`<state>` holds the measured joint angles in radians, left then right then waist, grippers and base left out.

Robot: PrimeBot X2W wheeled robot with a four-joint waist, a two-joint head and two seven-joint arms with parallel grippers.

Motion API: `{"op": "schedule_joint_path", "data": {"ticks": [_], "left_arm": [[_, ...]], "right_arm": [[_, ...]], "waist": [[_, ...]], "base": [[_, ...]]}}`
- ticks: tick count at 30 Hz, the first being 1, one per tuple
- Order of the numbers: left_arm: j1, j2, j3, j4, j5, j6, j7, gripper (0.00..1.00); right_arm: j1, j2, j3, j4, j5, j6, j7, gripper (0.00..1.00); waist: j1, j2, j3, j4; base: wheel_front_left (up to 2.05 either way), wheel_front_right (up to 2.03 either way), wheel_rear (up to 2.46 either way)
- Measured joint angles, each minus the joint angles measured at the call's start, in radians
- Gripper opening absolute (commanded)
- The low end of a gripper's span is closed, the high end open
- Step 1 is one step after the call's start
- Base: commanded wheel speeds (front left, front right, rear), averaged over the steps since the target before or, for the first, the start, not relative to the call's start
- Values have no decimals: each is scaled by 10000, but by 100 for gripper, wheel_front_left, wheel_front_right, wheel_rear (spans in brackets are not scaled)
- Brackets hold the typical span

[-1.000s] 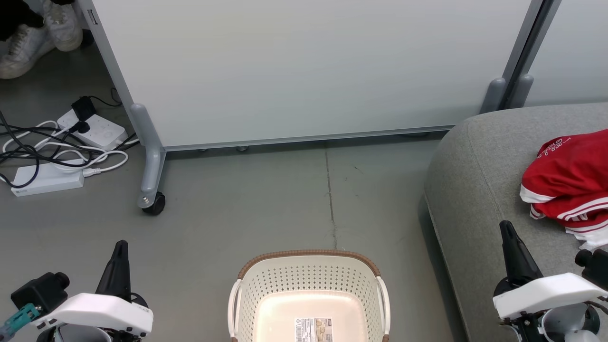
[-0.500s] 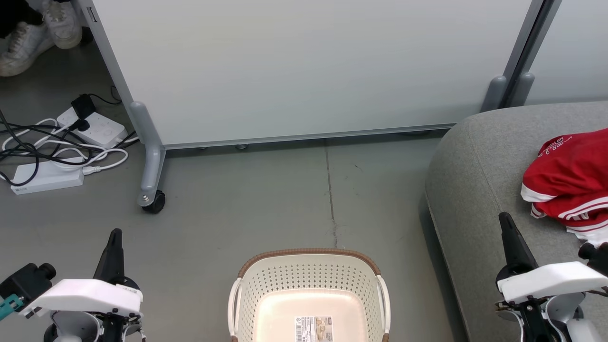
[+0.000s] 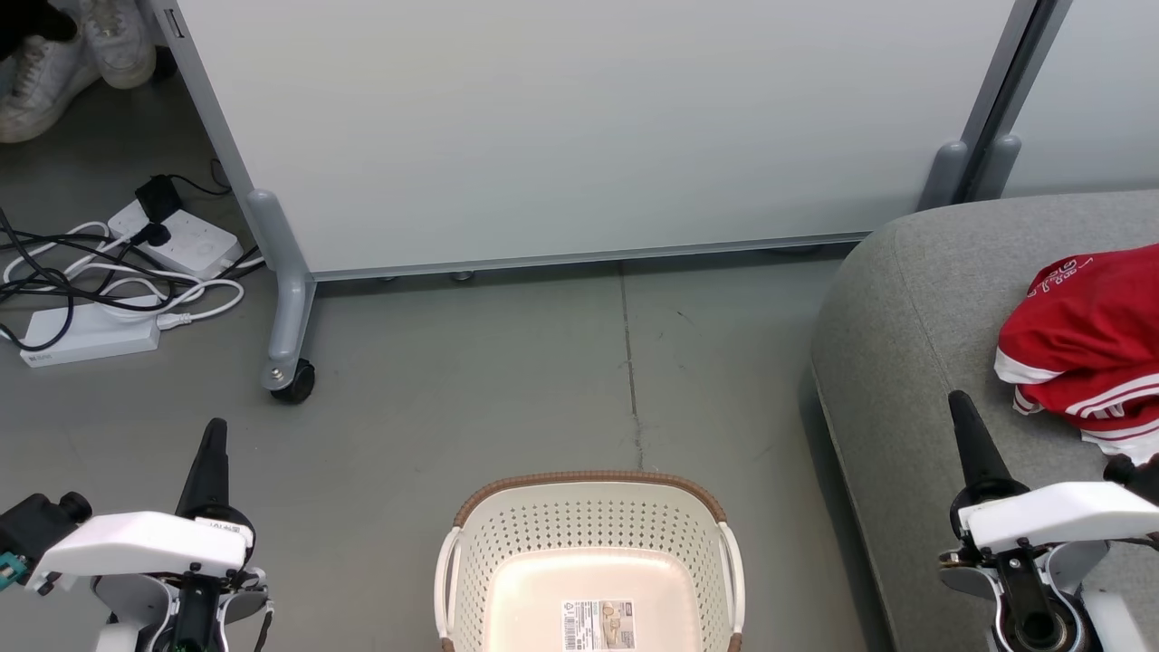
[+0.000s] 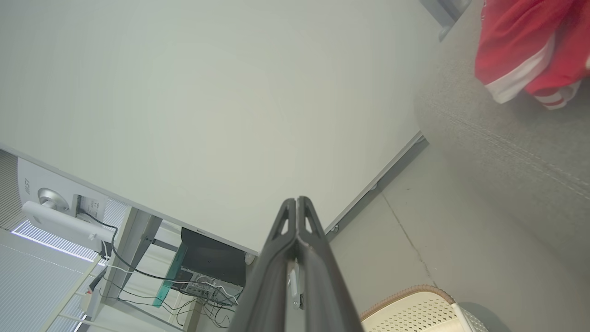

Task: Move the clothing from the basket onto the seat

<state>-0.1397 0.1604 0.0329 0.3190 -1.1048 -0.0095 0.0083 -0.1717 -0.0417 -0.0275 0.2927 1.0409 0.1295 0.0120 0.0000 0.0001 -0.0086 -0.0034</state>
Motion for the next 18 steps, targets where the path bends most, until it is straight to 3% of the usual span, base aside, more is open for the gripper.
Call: {"op": "schedule_joint_path", "data": {"ticks": [18], "left_arm": [[-546,-297,566,418,-1394,-353,495,0]], "right_arm": [[-526,-12,-6,571,1712,0,96,0]], "waist": [[0,0,62,9]], "base": [[0,0,0]]}}
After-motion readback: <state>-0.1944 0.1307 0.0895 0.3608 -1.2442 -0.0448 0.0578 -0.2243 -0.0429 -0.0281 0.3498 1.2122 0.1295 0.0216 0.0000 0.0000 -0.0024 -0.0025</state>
